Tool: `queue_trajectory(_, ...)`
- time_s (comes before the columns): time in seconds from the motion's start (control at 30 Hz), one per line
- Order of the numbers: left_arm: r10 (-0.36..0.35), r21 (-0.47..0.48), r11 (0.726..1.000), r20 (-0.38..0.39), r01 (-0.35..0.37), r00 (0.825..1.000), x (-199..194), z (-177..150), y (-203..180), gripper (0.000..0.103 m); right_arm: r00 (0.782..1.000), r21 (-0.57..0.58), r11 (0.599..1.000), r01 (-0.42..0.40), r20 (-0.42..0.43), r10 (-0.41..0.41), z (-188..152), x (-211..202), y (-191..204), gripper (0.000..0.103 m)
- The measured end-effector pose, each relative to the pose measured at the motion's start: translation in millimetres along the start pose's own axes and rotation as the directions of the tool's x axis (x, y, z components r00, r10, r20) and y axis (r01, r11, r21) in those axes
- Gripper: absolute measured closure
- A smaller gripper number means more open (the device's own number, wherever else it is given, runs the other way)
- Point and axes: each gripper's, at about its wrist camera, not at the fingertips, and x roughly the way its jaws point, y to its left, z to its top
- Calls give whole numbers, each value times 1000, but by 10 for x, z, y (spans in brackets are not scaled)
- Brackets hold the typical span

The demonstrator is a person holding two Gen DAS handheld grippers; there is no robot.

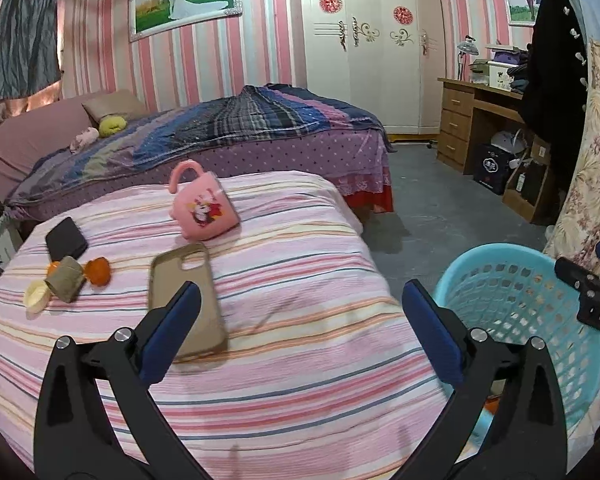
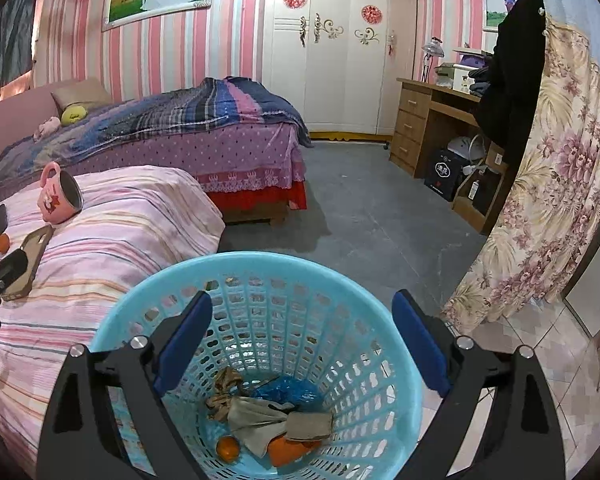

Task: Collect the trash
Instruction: 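Move both open grippers back over the bed clutter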

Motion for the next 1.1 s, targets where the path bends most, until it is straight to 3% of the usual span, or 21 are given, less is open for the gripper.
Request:
queue_trajectory(0.33, 75, 23, 997, 12, -76, 997, -104, -30, 520, 6, 999, 16, 999, -33, 16, 33, 53, -29, 258, 10)
queue_trajectory(0.6, 151, 42, 988, 1, -151, 988, -185, -86, 1072, 6, 998, -53, 996, -67, 18, 68, 110, -51, 718, 10)
queue_trajectory(0.87, 209, -30, 977, 5, -209, 978, -284, -108, 1666, 6, 984, -88, 981, -174, 20, 176, 134, -116, 1272, 10)
queue_trajectory(1.1, 253, -89, 962, -45, -256, 966, -187, -241, 2151, 6, 972, -110, 967, -231, 7, 233, 105, -147, 1729, 10)
